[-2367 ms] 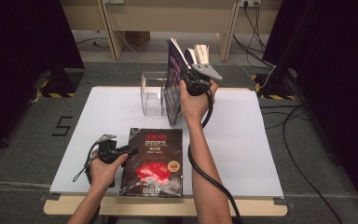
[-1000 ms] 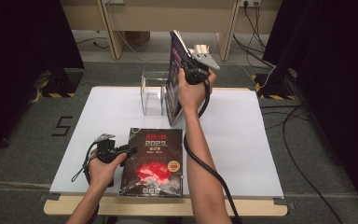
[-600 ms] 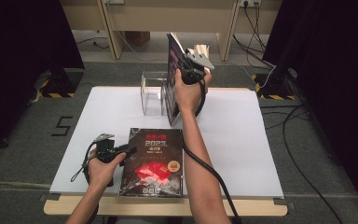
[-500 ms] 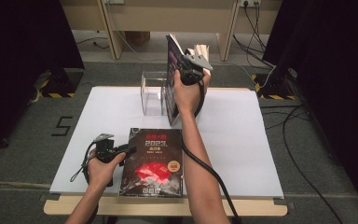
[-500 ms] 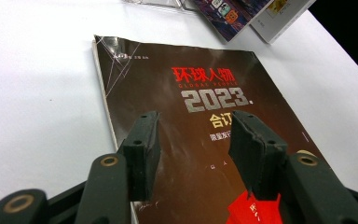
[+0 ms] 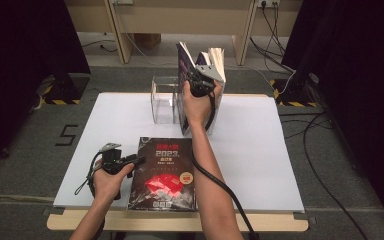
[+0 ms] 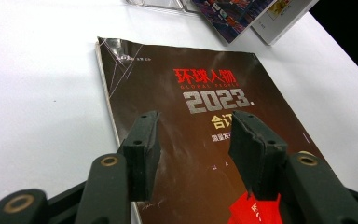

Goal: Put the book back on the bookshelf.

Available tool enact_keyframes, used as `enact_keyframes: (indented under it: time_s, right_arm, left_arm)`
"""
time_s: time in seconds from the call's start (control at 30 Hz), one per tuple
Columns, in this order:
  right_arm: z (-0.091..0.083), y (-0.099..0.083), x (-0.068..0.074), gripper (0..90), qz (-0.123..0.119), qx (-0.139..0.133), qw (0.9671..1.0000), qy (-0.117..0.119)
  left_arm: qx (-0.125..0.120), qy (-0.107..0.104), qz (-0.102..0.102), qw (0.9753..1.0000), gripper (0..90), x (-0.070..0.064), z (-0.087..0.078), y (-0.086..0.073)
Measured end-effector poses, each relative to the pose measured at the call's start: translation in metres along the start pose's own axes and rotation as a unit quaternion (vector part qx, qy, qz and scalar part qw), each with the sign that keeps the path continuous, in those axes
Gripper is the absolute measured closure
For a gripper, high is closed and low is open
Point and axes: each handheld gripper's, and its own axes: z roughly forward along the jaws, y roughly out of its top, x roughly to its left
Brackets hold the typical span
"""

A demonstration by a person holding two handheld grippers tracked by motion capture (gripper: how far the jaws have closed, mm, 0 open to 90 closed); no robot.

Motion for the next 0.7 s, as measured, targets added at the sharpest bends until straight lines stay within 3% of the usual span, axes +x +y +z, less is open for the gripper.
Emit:
enact_keyframes:
  time_s: [0.4, 0.7]
  right_arm:
    - [-0.0003, -0.0017, 0.0024, 84.2, -0.002, 0.007, 1.0000, 0.001]
    - [-0.0066, -0.0082, 0.0037, 82.6, -0.017, 0.018, 0.9997, 0.002]
  left_arm:
    - [0.003, -0.001, 0.002, 1.0000, 51.7, -0.0006, 0.0006, -0.0003]
    - [0.003, -0.002, -0.001, 1.0000, 51.7, -0.0017, 0.0018, -0.0008]
